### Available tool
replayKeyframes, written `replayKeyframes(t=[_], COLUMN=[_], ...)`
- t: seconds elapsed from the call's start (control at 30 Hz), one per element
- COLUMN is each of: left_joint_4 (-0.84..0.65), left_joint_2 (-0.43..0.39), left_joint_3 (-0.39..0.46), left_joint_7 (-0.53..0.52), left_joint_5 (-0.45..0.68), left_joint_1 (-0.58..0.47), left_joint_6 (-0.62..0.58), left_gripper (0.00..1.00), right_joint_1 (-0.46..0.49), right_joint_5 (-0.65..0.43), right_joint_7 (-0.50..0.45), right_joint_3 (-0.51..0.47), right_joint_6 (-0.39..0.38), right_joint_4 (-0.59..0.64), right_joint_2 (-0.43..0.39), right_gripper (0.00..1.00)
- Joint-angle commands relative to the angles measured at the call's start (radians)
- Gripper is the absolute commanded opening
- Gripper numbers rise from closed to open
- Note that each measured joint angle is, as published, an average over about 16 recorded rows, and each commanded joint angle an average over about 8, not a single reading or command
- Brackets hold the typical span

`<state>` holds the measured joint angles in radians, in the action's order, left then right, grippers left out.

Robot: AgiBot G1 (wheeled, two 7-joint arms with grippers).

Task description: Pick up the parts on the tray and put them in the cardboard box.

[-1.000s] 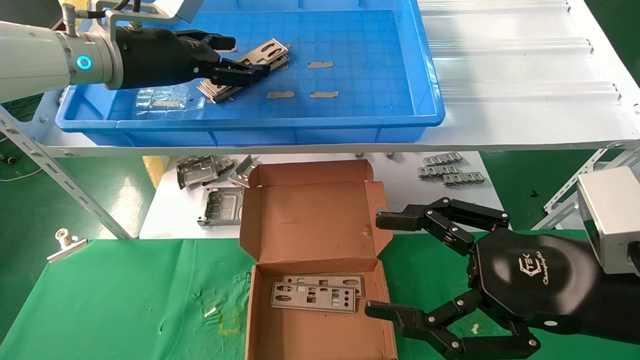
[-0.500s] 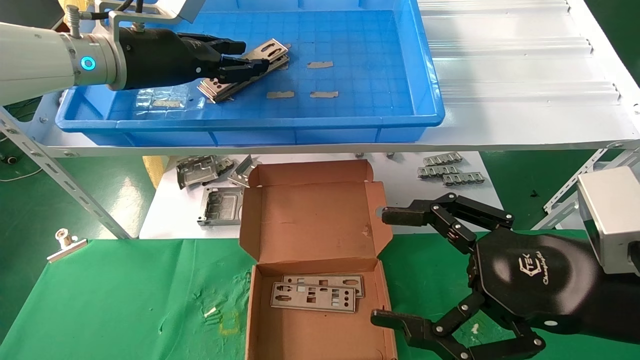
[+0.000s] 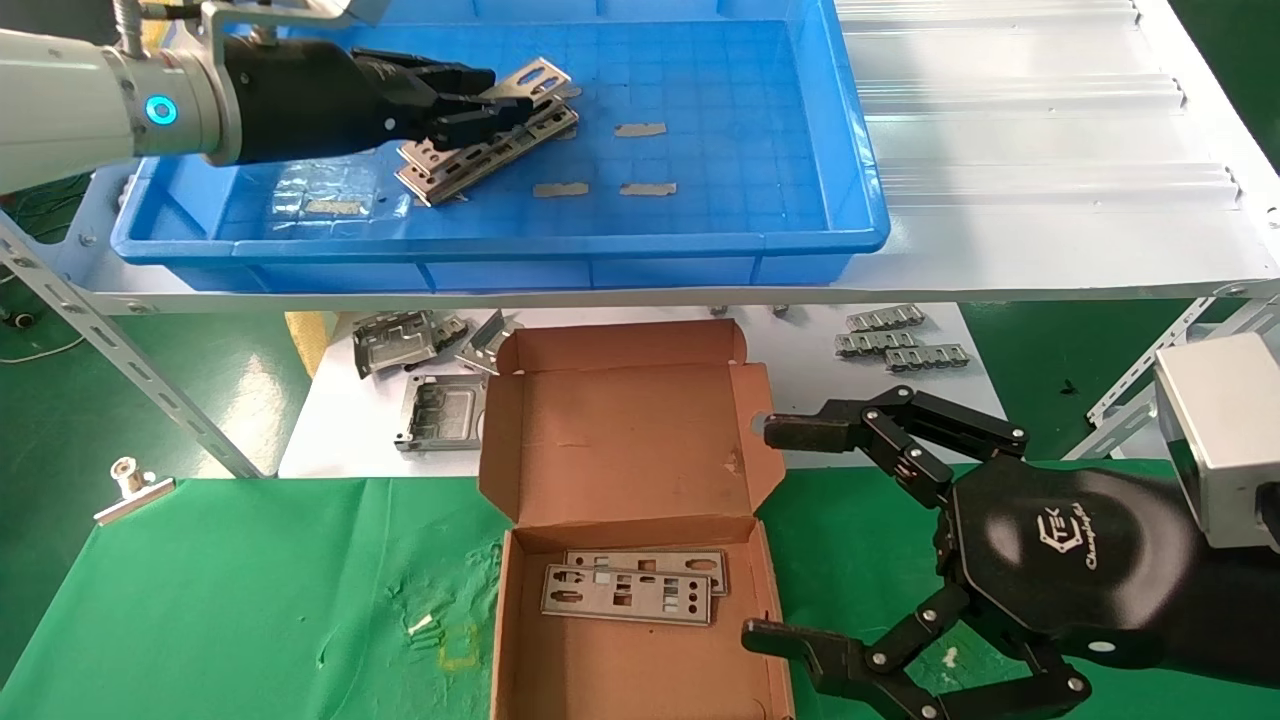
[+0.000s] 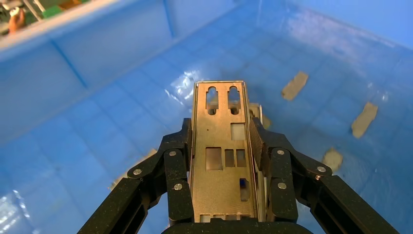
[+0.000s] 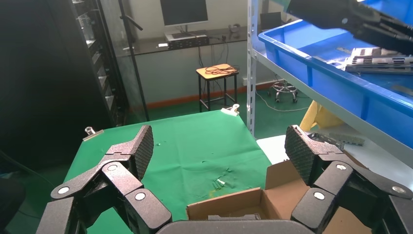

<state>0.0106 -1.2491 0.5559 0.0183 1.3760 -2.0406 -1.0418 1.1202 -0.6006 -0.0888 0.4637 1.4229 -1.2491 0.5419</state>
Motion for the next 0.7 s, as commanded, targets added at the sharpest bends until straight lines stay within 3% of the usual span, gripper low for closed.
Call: replayKeyframes(t=[0.03, 0.33, 0.7], left_joint_4=[0.002, 0.019, 0.078], left_joint_2=[0.003, 0.032, 0.092], left_joint_3=[-0.001, -0.018, -0.034], left_joint_7=[0.002, 0.018, 0.071], left_joint_5=[-0.002, -0.026, -0.068], left_joint_1=[-0.005, -0.036, -0.033], left_joint_6=[-0.004, -0.092, -0.501], left_gripper=[0.00, 0.00, 0.00], right_joint_1=[0.000, 0.000, 0.000], right_joint_5=[0.000, 0.000, 0.000], right_joint_7=[0.000, 0.000, 0.000], right_joint_3=[0.000, 0.000, 0.000], right_joint_6=[0.000, 0.000, 0.000], right_joint_4=[0.000, 0.000, 0.000], right_joint_2=[0.000, 0.000, 0.000], right_gripper=[1.00, 1.00, 1.00])
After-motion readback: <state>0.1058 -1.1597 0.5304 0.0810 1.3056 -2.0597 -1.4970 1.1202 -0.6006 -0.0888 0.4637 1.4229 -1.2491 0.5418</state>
